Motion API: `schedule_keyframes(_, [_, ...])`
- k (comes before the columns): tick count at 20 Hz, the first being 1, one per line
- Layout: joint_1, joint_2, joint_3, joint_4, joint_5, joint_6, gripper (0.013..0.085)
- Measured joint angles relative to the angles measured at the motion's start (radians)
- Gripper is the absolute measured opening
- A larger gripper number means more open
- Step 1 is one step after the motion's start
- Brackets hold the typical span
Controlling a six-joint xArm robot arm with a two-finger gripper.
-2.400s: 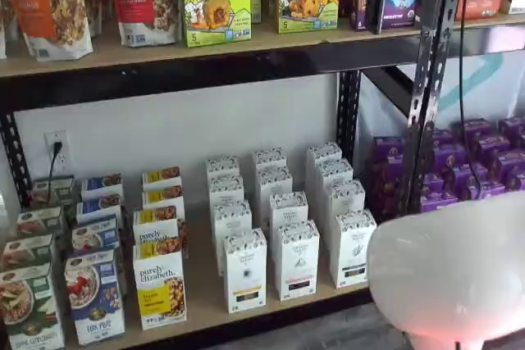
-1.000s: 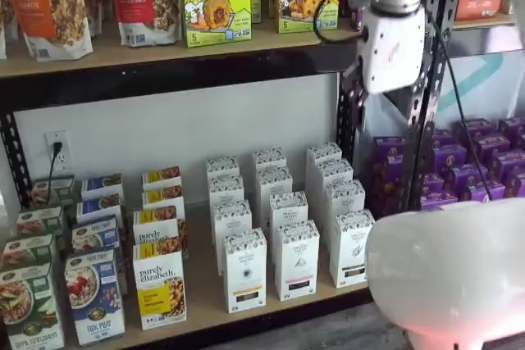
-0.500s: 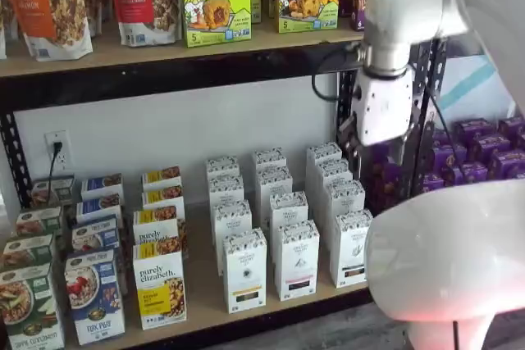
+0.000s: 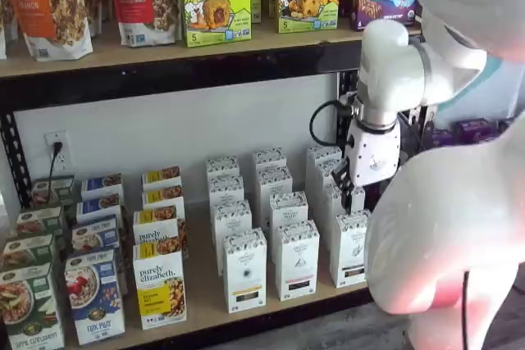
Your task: Pick up the white box with a green strip in the middle, on the bottom shelf, the sixth box from the left
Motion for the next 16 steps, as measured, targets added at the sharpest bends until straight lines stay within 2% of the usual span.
schedule_keyframes(3, [-0.021, 0.076, -0.004, 0.065, -0.043, -0.07, 0.085])
schedule_keyframes(4, [-0.026, 0.095, -0.003, 0.079, -0.061, -0.087, 0.085])
schedule_keyframes(5, [-0.029, 0.11, 0.0, 0.075, -0.079, -0.086, 0.085])
schedule_keyframes(10, [-0.04, 0.214, 0.017, -0.025, -0.222, -0.009, 0.085])
schedule_keyframes(11, [-0.042, 0.23, 0.016, -0.035, -0.233, -0.001, 0.085])
schedule_keyframes(13, [-0.043, 0.271, 0.007, -0.016, -0.25, -0.018, 0.085])
schedule_keyframes(15, [-0.053, 0.313, 0.002, -0.076, -0.288, 0.028, 0.085])
schedule_keyframes(16, [-0.058, 0.335, -0.002, -0.08, -0.308, 0.027, 0.085])
